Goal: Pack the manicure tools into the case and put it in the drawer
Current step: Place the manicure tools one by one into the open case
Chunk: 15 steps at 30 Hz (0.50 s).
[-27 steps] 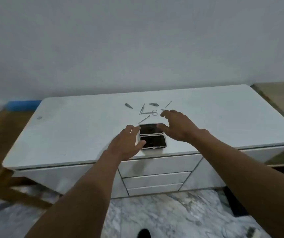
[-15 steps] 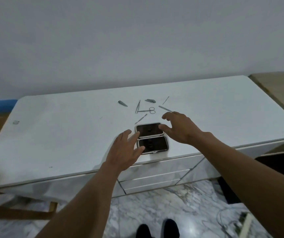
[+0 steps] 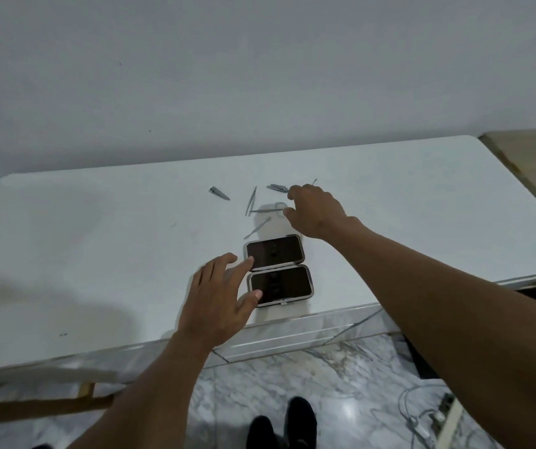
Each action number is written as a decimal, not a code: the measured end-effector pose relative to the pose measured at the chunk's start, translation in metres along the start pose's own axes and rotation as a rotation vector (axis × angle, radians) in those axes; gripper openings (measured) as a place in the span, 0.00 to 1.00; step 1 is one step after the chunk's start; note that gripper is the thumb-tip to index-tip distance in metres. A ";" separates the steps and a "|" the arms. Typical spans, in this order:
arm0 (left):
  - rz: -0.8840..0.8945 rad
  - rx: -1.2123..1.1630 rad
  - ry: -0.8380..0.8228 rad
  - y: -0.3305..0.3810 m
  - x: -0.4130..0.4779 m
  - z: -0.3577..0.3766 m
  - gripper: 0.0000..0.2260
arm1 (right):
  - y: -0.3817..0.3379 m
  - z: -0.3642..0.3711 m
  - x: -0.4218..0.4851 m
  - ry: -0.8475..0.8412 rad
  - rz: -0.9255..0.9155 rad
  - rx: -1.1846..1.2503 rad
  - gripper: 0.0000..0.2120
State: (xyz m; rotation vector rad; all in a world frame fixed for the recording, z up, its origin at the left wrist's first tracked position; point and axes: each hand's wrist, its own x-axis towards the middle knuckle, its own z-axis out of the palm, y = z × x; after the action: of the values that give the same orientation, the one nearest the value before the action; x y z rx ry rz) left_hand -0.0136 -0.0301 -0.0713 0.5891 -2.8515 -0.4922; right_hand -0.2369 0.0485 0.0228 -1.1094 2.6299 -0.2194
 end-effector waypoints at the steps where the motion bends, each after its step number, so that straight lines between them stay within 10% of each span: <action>1: -0.002 -0.008 0.001 -0.001 0.001 0.001 0.25 | -0.001 0.001 0.009 0.009 0.004 -0.004 0.17; 15: -0.021 -0.032 0.018 -0.002 0.003 0.001 0.25 | -0.005 0.025 0.082 0.048 0.014 -0.126 0.10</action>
State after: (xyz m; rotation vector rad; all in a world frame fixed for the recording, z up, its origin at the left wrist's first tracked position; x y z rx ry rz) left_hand -0.0158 -0.0323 -0.0723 0.6159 -2.8175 -0.5325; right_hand -0.2805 -0.0146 -0.0159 -1.1381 2.7257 -0.0787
